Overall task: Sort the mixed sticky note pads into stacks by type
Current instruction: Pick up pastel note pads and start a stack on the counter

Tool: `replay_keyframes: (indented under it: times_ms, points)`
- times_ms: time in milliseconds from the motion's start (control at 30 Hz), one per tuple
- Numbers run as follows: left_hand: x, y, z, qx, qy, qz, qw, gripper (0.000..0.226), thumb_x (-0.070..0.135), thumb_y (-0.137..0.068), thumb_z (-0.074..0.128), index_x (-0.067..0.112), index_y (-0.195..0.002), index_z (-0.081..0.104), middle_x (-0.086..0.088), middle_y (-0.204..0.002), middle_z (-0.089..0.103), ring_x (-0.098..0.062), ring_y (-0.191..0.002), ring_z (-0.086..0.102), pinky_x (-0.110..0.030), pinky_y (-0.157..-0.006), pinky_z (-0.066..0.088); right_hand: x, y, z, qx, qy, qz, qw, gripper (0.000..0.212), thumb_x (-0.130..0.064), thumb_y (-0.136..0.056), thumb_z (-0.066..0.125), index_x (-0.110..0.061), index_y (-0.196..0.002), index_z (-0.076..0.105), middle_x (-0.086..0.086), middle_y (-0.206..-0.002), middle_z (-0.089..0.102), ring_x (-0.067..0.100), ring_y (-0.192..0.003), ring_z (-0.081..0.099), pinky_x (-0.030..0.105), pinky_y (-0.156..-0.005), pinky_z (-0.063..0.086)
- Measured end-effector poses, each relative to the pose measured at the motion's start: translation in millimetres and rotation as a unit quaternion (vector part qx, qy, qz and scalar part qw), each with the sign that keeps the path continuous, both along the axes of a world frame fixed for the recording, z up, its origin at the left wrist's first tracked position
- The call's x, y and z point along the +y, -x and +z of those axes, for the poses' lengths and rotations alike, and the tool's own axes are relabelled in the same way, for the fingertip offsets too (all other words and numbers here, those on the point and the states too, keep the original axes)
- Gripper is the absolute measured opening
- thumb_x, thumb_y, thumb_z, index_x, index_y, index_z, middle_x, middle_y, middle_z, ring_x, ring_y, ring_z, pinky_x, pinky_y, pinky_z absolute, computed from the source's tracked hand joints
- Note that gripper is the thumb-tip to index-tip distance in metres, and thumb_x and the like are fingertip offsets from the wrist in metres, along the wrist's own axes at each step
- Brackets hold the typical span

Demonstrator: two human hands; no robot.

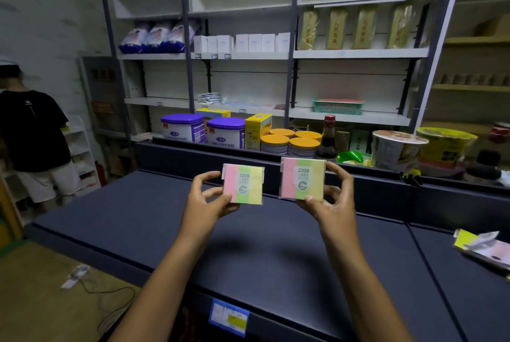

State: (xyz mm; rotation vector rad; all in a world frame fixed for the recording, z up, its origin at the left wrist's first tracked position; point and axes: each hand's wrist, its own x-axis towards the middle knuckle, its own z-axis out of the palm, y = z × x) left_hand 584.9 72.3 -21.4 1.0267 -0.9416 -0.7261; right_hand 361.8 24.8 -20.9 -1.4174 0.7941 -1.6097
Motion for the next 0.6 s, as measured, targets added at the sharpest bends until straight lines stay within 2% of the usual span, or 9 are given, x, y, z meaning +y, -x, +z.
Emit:
replay_keyframes:
  times_ms: [167, 233, 333, 500, 600]
  points:
    - [-44.4, -34.9, -13.7, -0.036, -0.059, -0.046, 0.997, 0.035, -0.014, -0.088, 0.055, 0.008, -0.115, 0.052, -0.029, -0.107, 0.066, -0.038, -0.093, 0.07, -0.035, -0.072, 0.062, -24.8, -27.3, 2.8, 0.027, 0.011, -0.029, 0.999, 0.069, 0.013, -0.088, 0.057, -0.043, -0.128, 0.049, 0.009, -0.118, 0.06, 0.013, -0.1, 0.069, 0.036, -0.081, 0.062]
    - [-61.3, -49.4, -21.8, -0.069, -0.091, -0.062, 0.991, 0.031, -0.014, -0.088, 0.054, 0.005, -0.112, 0.056, -0.029, -0.109, 0.065, -0.034, -0.088, 0.07, -0.032, -0.069, 0.062, -34.4, -41.9, 0.3, 0.027, 0.006, -0.04, 0.999, 0.066, 0.012, -0.089, 0.057, -0.043, -0.125, 0.052, 0.007, -0.12, 0.059, 0.012, -0.102, 0.069, 0.034, -0.08, 0.062]
    - [-84.1, -71.0, -31.1, -0.122, -0.133, -0.09, 0.979, 0.028, -0.011, -0.089, 0.057, 0.003, -0.113, 0.059, -0.027, -0.113, 0.062, -0.03, -0.089, 0.069, -0.04, -0.078, 0.062, -49.0, -64.4, -4.5, 0.021, -0.002, -0.046, 0.999, 0.063, 0.012, -0.09, 0.057, -0.041, -0.125, 0.054, 0.006, -0.121, 0.058, 0.011, -0.103, 0.069, 0.03, -0.077, 0.061]
    - [-113.2, -100.9, -38.0, -0.212, -0.168, -0.12, 0.955, 0.029, -0.006, -0.089, 0.059, 0.009, -0.115, 0.062, -0.013, -0.1, 0.061, -0.026, -0.085, 0.068, -0.041, -0.081, 0.06, -67.8, -98.1, -7.0, 0.017, -0.006, -0.055, 0.998, 0.058, 0.009, -0.091, 0.057, -0.038, -0.125, 0.054, 0.003, -0.124, 0.058, 0.012, -0.104, 0.069, 0.026, -0.075, 0.06]
    - [-127.0, -112.7, -43.2, -0.285, -0.166, -0.122, 0.936, 0.029, -0.001, -0.088, 0.061, 0.013, -0.114, 0.063, -0.009, -0.093, 0.064, -0.022, -0.08, 0.061, -0.036, -0.074, 0.053, -78.2, -114.7, -3.9, 0.025, -0.007, -0.063, 0.998, 0.058, 0.009, -0.09, 0.059, -0.037, -0.125, 0.054, 0.002, -0.122, 0.058, 0.012, -0.102, 0.07, 0.029, -0.077, 0.061]
